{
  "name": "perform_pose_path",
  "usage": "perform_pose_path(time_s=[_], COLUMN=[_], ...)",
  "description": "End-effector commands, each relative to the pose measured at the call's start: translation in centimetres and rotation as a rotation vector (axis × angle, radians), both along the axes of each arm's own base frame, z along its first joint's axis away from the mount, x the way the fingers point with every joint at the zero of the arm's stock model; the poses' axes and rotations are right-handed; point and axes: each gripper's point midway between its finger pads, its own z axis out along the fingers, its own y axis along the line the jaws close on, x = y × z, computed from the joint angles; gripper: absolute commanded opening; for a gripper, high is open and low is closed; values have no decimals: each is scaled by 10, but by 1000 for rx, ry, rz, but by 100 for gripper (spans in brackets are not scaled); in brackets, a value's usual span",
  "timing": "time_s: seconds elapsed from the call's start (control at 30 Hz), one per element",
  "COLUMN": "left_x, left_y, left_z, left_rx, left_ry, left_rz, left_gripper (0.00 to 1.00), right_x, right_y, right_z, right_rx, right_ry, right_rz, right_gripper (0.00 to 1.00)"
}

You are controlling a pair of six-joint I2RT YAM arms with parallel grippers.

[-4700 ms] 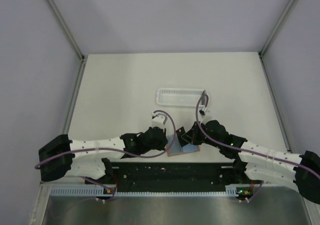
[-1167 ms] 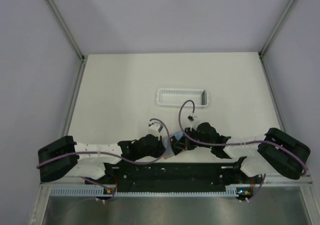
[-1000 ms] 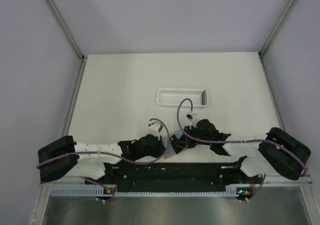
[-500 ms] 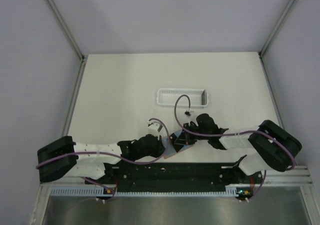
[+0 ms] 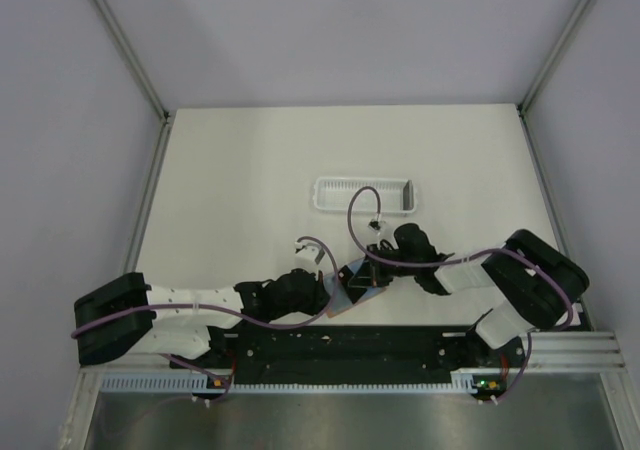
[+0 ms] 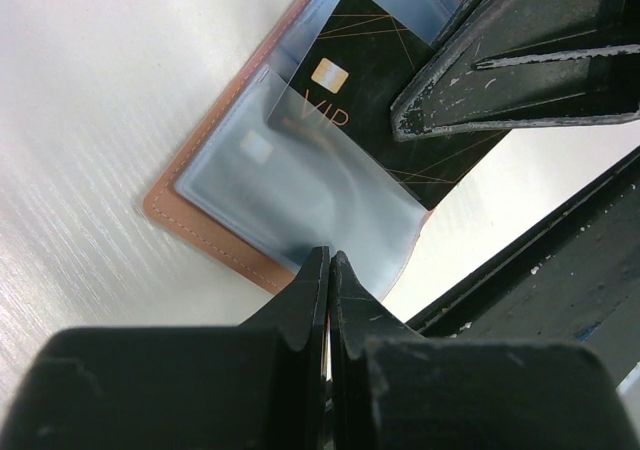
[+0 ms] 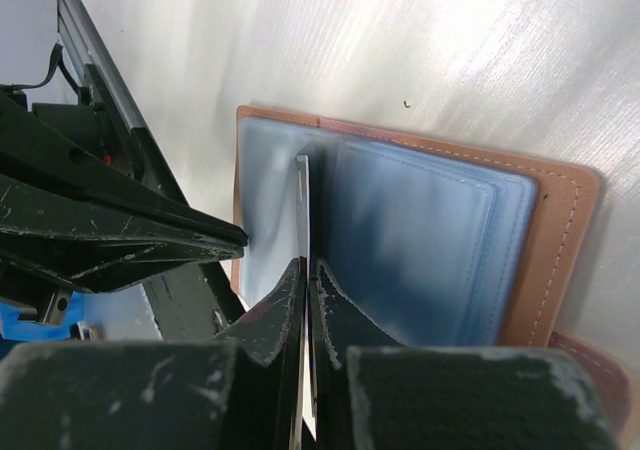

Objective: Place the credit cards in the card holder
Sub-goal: Insert the credit card into the card holder.

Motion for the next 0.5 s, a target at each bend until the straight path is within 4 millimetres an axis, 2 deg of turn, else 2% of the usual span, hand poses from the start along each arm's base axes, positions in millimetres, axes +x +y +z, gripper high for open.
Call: perform_pose_path(time_s=[0.0,0.17,0.47], left_x=[-1,-1,-1], left_y=[14,14,14], left_z=[-11,-9,-9], left_rx=[59,57,60], left_ry=[3,1,3], left_rz=[12,15,17], left_gripper=[0,0,0], right_x=[11,10,11], right_y=[6,11,7], right_z=[4,4,-5], right_rx=[32,76,72], right_ry=[-24,16,101], right_rz=[4,-5,-90], right_gripper=[0,0,0])
